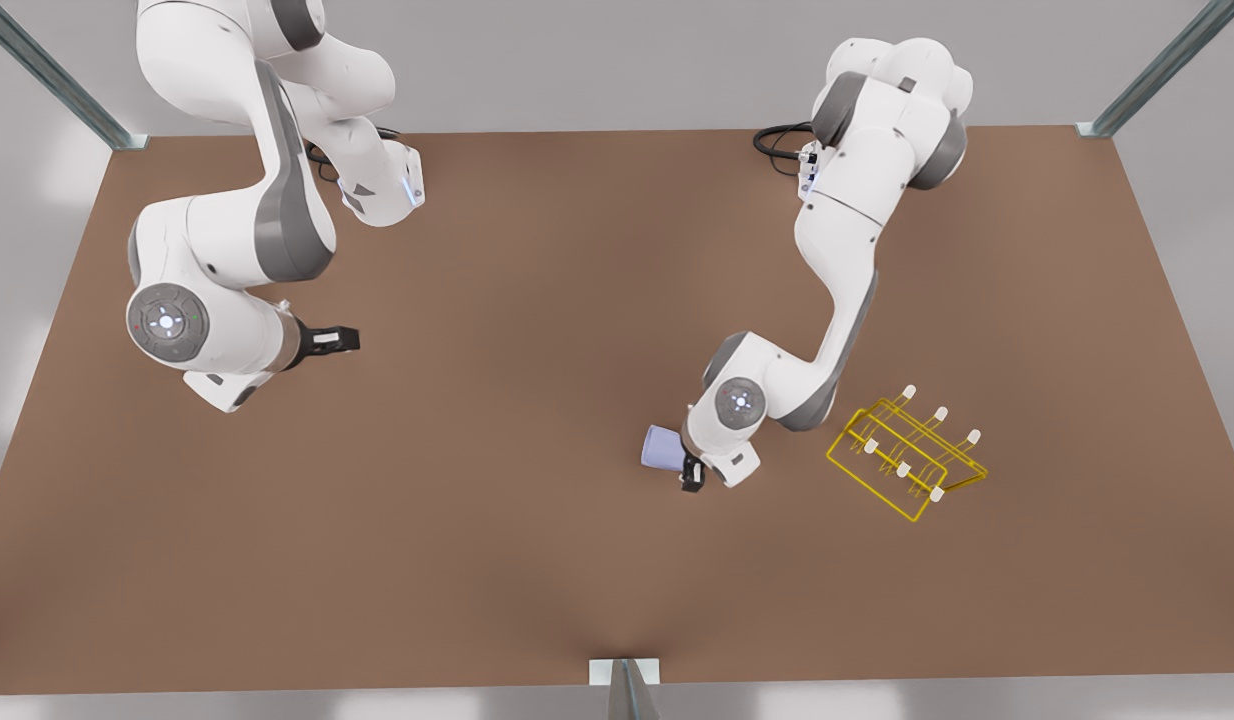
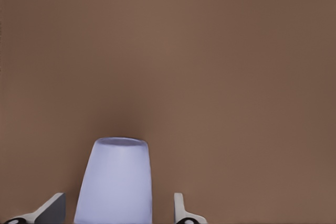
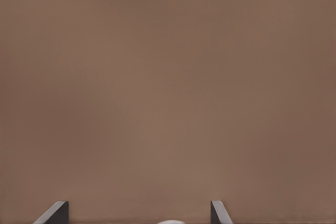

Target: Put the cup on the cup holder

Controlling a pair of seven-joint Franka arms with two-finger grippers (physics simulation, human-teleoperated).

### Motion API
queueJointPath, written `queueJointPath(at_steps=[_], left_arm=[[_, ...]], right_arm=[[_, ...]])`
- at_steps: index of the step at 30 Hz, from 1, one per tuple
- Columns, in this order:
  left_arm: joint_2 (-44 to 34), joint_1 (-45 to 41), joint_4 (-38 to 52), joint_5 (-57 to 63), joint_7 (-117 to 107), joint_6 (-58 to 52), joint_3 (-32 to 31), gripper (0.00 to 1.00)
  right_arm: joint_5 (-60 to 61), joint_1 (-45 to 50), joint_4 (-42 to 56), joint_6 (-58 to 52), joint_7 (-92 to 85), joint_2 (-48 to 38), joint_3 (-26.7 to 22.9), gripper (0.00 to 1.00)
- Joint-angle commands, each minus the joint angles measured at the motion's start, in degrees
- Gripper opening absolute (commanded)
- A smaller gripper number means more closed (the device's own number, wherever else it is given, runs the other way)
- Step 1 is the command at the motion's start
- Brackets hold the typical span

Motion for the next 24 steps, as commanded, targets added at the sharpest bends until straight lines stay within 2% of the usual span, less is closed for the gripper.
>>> queueJointPath(at_steps=[1,10,24], left_arm=[[0.07,-0.57,-0.01,0.05,-22.14,0.96,-0.01,1.0],[1.48,-0.93,-0.01,-0.3,-5.7,0.96,-0.09,1.0],[5.87,-1.1,-0.36,-0.21,-5.53,5.62,-0.53,1.0]], right_arm=[[0.04,0.03,0.02,-0.05,6.87,0.16,0.01,1.0],[-0.05,0.73,0.1,-0.05,6.96,0.95,-0.08,1.0],[-0.05,0.82,0.37,0.39,6.96,1.83,-0.08,1.0]])
